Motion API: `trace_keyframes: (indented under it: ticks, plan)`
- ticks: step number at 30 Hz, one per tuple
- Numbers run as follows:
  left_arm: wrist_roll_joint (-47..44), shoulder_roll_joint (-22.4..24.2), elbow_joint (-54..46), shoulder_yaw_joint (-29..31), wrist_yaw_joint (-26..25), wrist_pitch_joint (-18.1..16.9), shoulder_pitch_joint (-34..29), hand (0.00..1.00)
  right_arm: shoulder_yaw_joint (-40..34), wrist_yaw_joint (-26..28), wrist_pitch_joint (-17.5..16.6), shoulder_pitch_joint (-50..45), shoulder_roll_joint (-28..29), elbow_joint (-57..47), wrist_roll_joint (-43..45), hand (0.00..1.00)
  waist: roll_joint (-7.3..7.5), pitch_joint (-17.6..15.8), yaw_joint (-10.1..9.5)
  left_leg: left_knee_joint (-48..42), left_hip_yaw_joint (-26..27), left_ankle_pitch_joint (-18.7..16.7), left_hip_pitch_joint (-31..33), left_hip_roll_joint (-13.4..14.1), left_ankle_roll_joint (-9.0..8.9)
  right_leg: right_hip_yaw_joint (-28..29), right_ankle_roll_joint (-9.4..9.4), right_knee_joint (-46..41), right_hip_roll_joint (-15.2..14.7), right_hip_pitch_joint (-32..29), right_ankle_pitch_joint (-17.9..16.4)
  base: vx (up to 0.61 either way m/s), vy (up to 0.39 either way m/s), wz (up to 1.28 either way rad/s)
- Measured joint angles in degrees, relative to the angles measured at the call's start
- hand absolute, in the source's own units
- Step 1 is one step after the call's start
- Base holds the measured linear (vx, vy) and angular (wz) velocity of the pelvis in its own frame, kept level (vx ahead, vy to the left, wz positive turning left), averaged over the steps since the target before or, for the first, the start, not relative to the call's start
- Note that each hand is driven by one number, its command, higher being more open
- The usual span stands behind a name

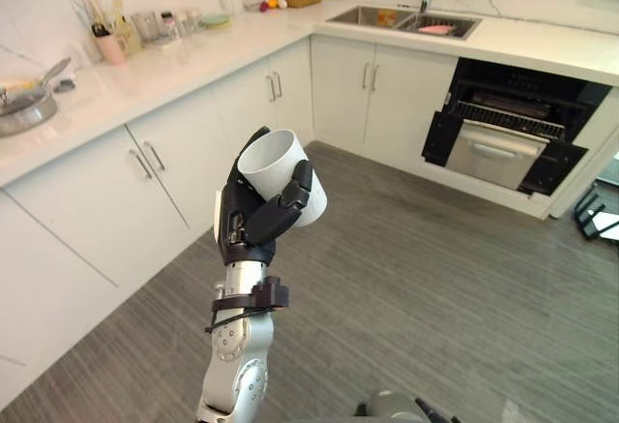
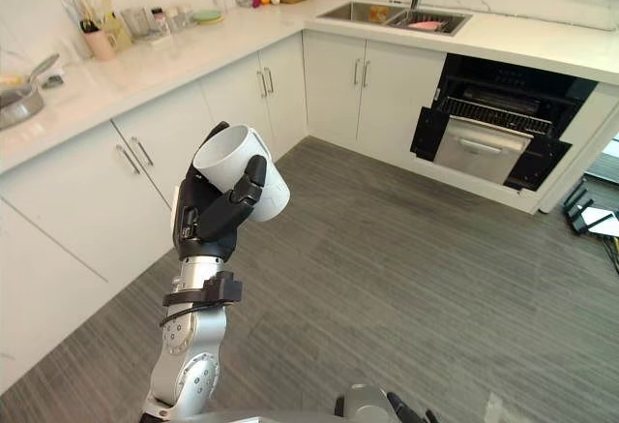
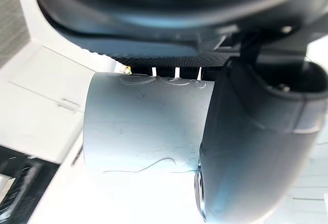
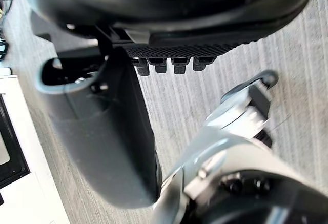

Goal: Walk over to the sink, pick up the cup, carry it to the dishwasher, place the cup inside the dishwasher, then close the dishwasher door

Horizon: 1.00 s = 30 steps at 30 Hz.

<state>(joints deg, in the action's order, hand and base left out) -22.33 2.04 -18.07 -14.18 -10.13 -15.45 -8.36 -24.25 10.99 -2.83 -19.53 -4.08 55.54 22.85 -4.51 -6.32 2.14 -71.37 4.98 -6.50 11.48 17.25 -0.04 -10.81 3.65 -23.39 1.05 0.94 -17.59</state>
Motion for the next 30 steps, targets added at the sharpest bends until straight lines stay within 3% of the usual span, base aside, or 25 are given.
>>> trace_keyframes:
  ticks: [2, 3, 4, 5, 6, 7, 8, 9, 12, 13, 14, 15, 16, 17, 19, 21, 23, 24, 25, 26, 27, 28, 30]
  plan:
    - [-0.05, -0.48, 0.05, 0.68, 0.00, -0.21, 0.37, 0.00, 0.04, 0.11, 0.03, 0.56, -0.33, 0.11, -0.32, 1.00, 0.31, 0.02, -0.78, 8.72, 3.56, -4.54, 3.14, -1.38, -0.01, 0.52, -2.42, 4.07, -0.29, 4.04, 2.18, 0.60, -0.073, -0.16]
    - [-0.02, -1.41, 0.04, 0.69, 0.13, -0.32, 0.65, 0.00, 0.05, 0.21, 0.07, 1.53, -0.70, 0.66, -0.56, 1.00, 1.26, 0.05, -1.40, 23.43, 5.78, -6.47, 3.72, -4.59, -0.03, 1.07, -2.96, 6.70, -1.20, 6.70, 2.61, 0.74, -0.043, -0.20]
    - [0.02, -2.16, 0.05, 0.66, 0.24, -0.51, 0.71, 0.00, 0.01, 0.38, 0.10, 3.36, -1.51, 2.46, -0.57, 1.00, 2.29, -0.02, -1.55, 40.75, 6.09, -5.05, 3.49, -9.45, -0.34, 1.42, -3.82, 8.45, -2.48, 8.96, 2.54, 0.75, -0.009, -0.29]
    - [0.87, -2.80, 0.29, 0.49, 0.14, -0.78, 0.62, 0.00, -0.17, 0.39, 0.32, 5.58, -2.10, 4.30, -0.73, 1.00, 3.35, -0.24, -2.27, 53.77, 4.56, 3.88, 3.08, -13.97, 0.09, 2.91, -5.39, 9.50, -3.96, 10.62, 1.85, 0.64, 0.031, -0.40]
    - [1.36, -3.12, 0.51, 0.16, 0.04, -0.78, 0.52, 0.00, -0.12, 0.46, 0.33, 6.09, -2.48, 4.80, -0.87, 1.00, 3.45, -0.12, -3.07, 58.94, 3.91, 8.63, 2.34, -15.73, 0.56, 3.99, -5.98, 9.99, -4.15, 11.38, 1.59, 0.64, 0.079, -0.47]
    - [2.04, -3.41, 0.57, -0.33, 0.06, -1.00, 0.57, 0.00, -0.13, 0.60, 0.32, 6.57, -2.97, 4.94, -1.29, 1.00, 3.46, -0.02, -3.60, 63.07, 3.38, 15.58, 1.65, -17.04, 2.29, 4.70, -7.01, 10.61, -4.11, 12.78, 0.99, 0.63, 0.072, -0.13]
    - [2.49, -5.09, 1.77, -0.79, 0.07, -1.83, 1.32, 0.00, -0.25, 0.32, 0.40, 7.84, -1.65, 6.23, -1.88, 1.00, 6.34, 0.21, -2.84, 63.49, 3.69, 15.19, 0.17, -19.31, 3.11, 4.92, -8.09, 10.70, -6.32, 14.01, 0.74, 0.71, 0.076, 0.23]
    - [2.78, -5.57, 3.88, -1.21, 0.06, -1.95, 2.78, 0.00, -0.24, 0.23, 1.20, 8.82, -1.07, 7.32, -2.36, 1.00, 7.40, -0.04, -2.67, 61.34, 3.47, 11.82, -0.29, -19.42, 3.87, 6.12, -9.70, 9.08, -6.81, 14.39, 3.16, 0.56, 0.043, 0.31]
    - [2.90, -7.20, 6.41, -0.95, -0.73, -1.99, 3.11, 0.00, -0.18, -0.36, 2.16, 9.80, -0.16, 9.37, -2.49, 1.00, 8.15, -0.20, -3.00, 52.21, 5.48, 4.45, -1.93, -17.60, 3.18, 5.70, -9.06, -0.55, -6.35, 14.38, 9.37, 0.48, 0.039, -0.11]
    - [3.38, -8.16, 6.66, -1.20, -0.57, -1.88, 3.49, 0.00, -0.28, -0.44, 2.26, 9.01, -0.11, 10.23, -2.57, 1.00, 8.57, 0.28, -2.88, 50.26, 6.98, 1.04, -4.56, -17.50, 3.26, 3.92, -10.06, -9.15, -7.14, 12.73, 12.76, 0.48, 0.092, 0.09]
    - [3.89, -8.44, 6.60, -2.81, 0.03, -1.90, 4.59, 0.00, -1.11, -0.61, 2.41, 7.75, -0.32, 10.88, -2.53, 1.00, 8.69, 1.17, -2.84, 53.04, 6.09, -2.99, -8.80, -18.10, 3.85, 3.28, -11.92, -21.39, -9.12, 8.33, 18.71, 0.46, 0.085, 0.20]
    - [4.11, -8.75, 6.59, -3.18, 0.34, -1.89, 5.26, 0.00, -1.72, -0.90, 2.63, 7.60, -0.02, 11.37, -2.17, 1.00, 9.71, 1.23, -2.92, 53.48, 5.89, -3.88, -10.31, -19.43, 4.50, 3.20, -10.72, -27.94, -11.31, 5.33, 22.87, 0.47, 0.009, 0.23]
    - [4.38, -8.56, 6.51, -3.58, 0.52, -1.89, 5.95, 0.00, -2.02, -0.97, 3.24, 7.65, -0.32, 11.51, -1.44, 1.00, 10.06, 1.22, -2.80, 55.14, 5.60, -5.19, -13.45, -20.64, 4.89, 2.15, -5.87, -38.50, -14.45, -0.78, 19.11, 0.42, -0.028, 0.14]
    - [4.71, -8.33, 6.60, -4.19, 0.43, -1.84, 5.94, 0.00, -1.98, -0.95, 3.58, 7.61, -0.67, 11.03, -1.38, 1.00, 9.14, 1.04, -2.25, 57.29, 5.09, -5.76, -16.86, -20.16, 4.60, 1.09, -3.26, -42.79, -14.96, -5.96, 14.08, 0.42, -0.035, 0.15]
    - [6.51, -8.43, 6.70, -5.68, 0.39, -1.86, 6.08, 0.00, -2.21, -0.71, 3.69, 7.79, -0.43, 9.83, -0.75, 1.00, 6.89, 0.94, -0.96, 59.52, 3.46, -5.92, -19.94, -17.98, 3.32, 0.55, -3.65, -37.90, -12.73, -12.54, 7.49, 0.46, -0.089, 0.38]
    - [6.66, -8.51, 7.28, -7.66, 0.51, -1.36, 6.82, 0.00, -2.15, -0.19, 3.67, 8.17, 0.33, 7.37, 0.03, 1.00, 5.98, 0.45, 0.50, 60.01, 1.87, -6.44, -21.86, -15.39, 2.28, 0.63, -5.02, -20.22, -9.26, -15.64, 5.43, 0.51, -0.196, 0.58]
    - [6.80, -8.34, 7.28, -9.25, 1.30, -0.27, 7.29, 0.00, -1.11, -0.40, 3.71, 8.40, 1.11, 6.23, -0.06, 1.00, 5.95, -0.09, 0.30, 59.09, 0.95, -9.28, -24.98, -12.30, -0.72, 0.36, -5.03, -4.27, -6.89, -17.04, 8.79, 0.51, -0.282, 0.48]
    - [7.00, -8.69, 7.06, -9.77, 2.01, -0.07, 7.20, 0.00, 0.28, -0.37, 3.72, 7.45, 1.56, 5.61, -0.20, 1.00, 7.46, 0.42, 0.16, 57.08, 0.54, -12.57, -26.55, -11.92, -2.81, 0.73, -4.74, 4.08, -6.52, -15.89, 16.18, 0.53, -0.337, 0.42]
    - [7.52, -9.06, 6.83, -9.73, 2.37, -0.02, 7.23, 0.00, 1.32, -0.24, 3.73, 6.91, 1.60, 5.39, -0.29, 1.00, 8.41, 0.60, 0.19, 55.61, 0.38, -14.43, -27.43, -12.14, -3.96, 1.42, -4.23, 5.34, -7.08, -15.69, 24.54, 0.59, -0.347, 0.28]
    - [7.88, -7.65, 7.53, -9.70, 3.11, 0.68, 6.61, 0.00, 1.63, -0.36, 3.82, 7.85, 0.12, 5.70, -0.38, 1.00, 4.98, 0.51, -0.27, 52.89, 0.55, -16.80, -28.26, -7.90, -4.74, 0.56, -3.22, 2.19, -3.73, -14.77, 21.67, 0.52, -0.291, -0.06]
    - [7.89, -7.56, 7.45, -10.30, 4.11, 0.74, 6.55, 0.00, 2.35, -0.30, 3.91, 8.60, -0.17, 4.96, -0.50, 1.00, 3.87, 0.94, -1.28, 52.10, 0.50, -16.96, -27.76, -7.04, -4.33, 0.44, -2.77, 2.95, -2.14, -13.99, 20.84, 0.31, -0.153, -0.17]
    - [8.93, -7.68, 6.45, -15.01, 8.07, -1.39, 8.29, 0.00, 5.03, -0.95, 7.83, 4.89, 2.08, 2.00, -0.41, 1.00, 8.99, 4.16, -3.79, 53.89, 3.08, -16.30, -25.03, -9.03, -4.40, 0.09, -4.84, 8.54, -3.35, -10.41, 22.23, 0.15, -0.081, -0.14]
    - [8.93, -7.68, 6.45, -15.01, 8.07, -1.39, 8.29, 0.00, 5.03, -0.95, 7.83, 4.89, 2.08, 2.00, -0.41, 1.00, 9.00, 4.16, -3.78, 53.89, 3.07, -16.30, -25.03, -9.04, -4.40, 0.09, -4.84, 8.55, -3.36, -10.41, 22.24, 0.00, 0.000, 0.00]
